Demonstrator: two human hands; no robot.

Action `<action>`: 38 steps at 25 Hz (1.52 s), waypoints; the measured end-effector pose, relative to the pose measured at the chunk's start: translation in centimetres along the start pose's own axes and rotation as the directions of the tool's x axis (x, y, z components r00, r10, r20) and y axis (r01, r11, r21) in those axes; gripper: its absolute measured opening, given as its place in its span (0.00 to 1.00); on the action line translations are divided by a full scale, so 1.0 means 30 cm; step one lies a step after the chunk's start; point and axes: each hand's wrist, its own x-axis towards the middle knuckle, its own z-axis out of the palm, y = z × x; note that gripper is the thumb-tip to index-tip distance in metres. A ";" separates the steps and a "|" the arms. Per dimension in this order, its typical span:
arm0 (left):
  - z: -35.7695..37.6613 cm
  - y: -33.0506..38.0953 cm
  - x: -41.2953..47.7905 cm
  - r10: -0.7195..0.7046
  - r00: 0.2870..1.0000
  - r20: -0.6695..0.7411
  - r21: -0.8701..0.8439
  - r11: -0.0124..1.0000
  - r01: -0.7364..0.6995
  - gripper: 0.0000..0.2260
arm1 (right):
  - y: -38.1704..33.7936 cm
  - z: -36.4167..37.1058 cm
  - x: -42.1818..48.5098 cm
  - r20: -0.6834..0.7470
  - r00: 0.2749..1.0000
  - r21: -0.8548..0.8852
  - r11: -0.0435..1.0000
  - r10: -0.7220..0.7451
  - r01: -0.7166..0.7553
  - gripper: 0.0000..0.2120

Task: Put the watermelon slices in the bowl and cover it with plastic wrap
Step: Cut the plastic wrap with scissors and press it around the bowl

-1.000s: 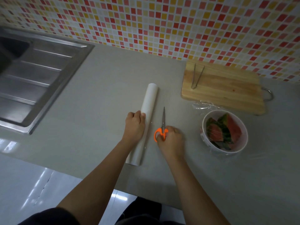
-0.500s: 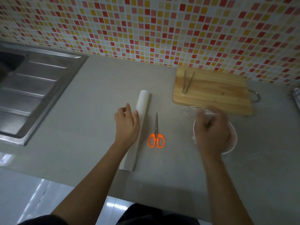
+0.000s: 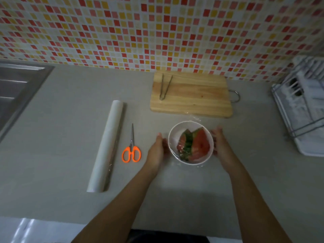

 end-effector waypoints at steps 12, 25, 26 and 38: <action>-0.004 0.040 0.125 0.162 0.971 0.173 0.136 0.973 -0.187 0.11 | 0.045 -0.018 0.091 0.130 0.986 0.211 0.969 0.105 -0.131 0.21; 0.021 0.083 0.058 0.137 0.987 0.087 0.258 0.954 -0.155 0.13 | -0.041 -0.026 0.124 0.278 0.953 0.088 0.984 0.123 -0.153 0.17; 0.022 0.087 0.062 0.138 0.985 0.103 0.256 0.953 -0.161 0.13 | -0.041 -0.018 0.133 0.232 0.966 0.125 0.982 0.113 -0.145 0.15; -0.012 0.063 0.083 0.149 0.978 -0.144 0.337 0.937 -0.093 0.31 | -0.020 -0.032 0.134 0.336 0.934 0.311 0.922 0.119 -0.230 0.32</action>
